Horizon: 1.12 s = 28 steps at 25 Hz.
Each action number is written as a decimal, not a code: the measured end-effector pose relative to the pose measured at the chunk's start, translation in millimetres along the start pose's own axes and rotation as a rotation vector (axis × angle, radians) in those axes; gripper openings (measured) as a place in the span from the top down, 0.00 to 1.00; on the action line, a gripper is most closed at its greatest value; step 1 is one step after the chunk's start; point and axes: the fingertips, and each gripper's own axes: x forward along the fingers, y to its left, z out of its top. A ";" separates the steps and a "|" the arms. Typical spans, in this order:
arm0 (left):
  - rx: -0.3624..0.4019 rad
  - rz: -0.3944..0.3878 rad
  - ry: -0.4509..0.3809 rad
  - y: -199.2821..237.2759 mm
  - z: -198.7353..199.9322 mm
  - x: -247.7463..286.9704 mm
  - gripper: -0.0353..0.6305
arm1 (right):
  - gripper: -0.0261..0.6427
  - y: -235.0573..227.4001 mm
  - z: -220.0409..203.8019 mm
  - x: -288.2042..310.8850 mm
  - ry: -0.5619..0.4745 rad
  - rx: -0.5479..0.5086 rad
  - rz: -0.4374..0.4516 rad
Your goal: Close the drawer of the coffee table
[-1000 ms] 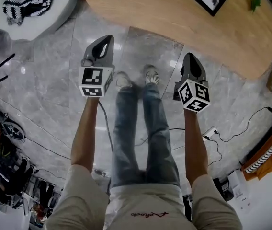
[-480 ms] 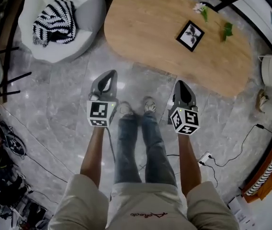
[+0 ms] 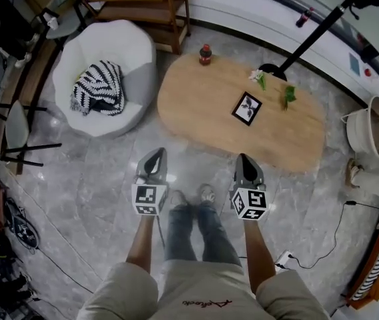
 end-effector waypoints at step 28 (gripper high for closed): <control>0.054 0.085 -0.197 -30.4 200.6 -98.6 0.94 | 0.95 11.3 194.2 -112.8 -0.186 -0.119 0.049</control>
